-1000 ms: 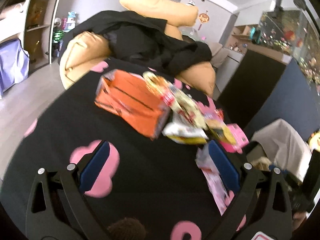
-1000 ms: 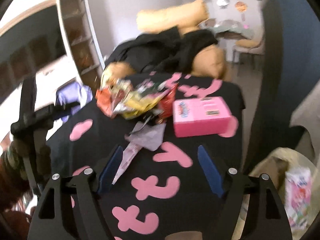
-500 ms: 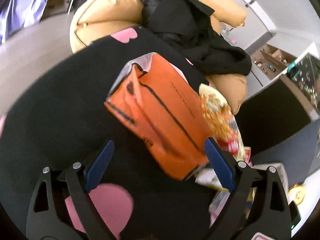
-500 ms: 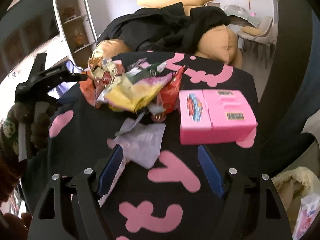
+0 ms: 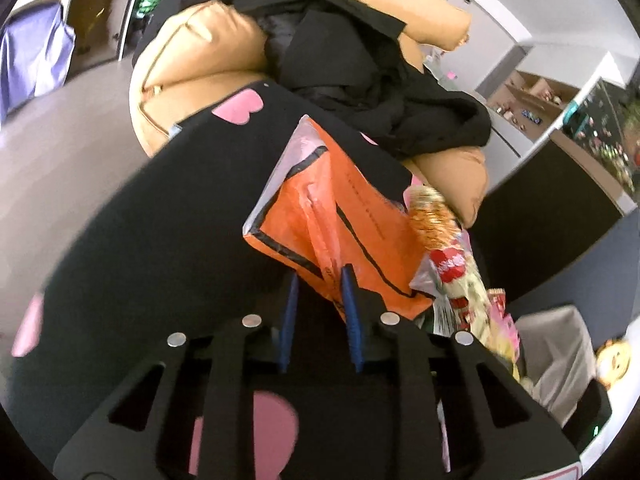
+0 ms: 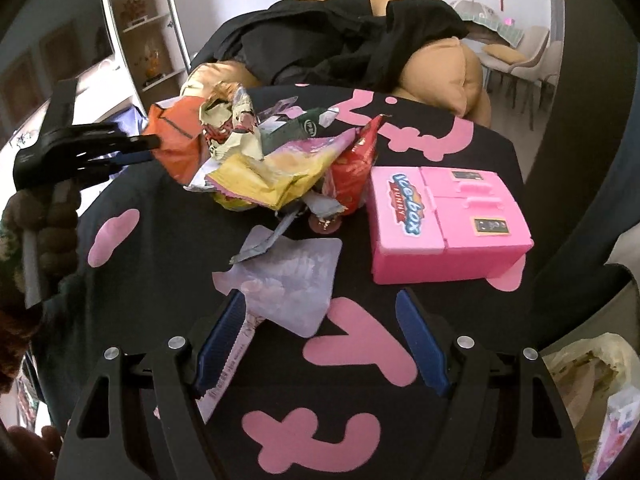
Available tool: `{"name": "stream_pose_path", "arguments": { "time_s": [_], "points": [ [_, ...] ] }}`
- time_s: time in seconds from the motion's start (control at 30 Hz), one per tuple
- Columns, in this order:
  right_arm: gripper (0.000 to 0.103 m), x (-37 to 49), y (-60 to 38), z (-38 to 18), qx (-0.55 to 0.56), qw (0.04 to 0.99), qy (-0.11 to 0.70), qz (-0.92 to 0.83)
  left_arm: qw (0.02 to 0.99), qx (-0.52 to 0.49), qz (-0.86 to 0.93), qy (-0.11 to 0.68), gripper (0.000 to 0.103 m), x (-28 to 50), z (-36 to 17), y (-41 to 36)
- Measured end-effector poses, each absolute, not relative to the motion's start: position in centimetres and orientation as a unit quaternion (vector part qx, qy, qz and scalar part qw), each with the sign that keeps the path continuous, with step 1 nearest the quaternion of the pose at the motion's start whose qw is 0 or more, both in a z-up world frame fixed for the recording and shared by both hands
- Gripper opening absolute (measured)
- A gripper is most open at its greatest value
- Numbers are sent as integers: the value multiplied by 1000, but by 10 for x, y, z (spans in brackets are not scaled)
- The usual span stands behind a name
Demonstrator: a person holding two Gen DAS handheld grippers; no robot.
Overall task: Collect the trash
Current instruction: 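Grasp the orange bag with the left gripper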
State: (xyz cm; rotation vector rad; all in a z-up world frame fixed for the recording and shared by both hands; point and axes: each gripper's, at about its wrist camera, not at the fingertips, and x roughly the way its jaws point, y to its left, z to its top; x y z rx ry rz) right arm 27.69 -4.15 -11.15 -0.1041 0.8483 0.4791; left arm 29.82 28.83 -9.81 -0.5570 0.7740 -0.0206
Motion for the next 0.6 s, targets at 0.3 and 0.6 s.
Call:
{"name": "stream_pose_path", "arguments": {
  "time_s": [0.3,0.6],
  "points": [
    [74,266,-21,-107,-51,879,399,258,885,-229,-46,403,20,243,-76,296],
    [74,248,-31,-98,-38,888,388,245,878,-244,-13,412,61,230,-96,298]
  ]
}}
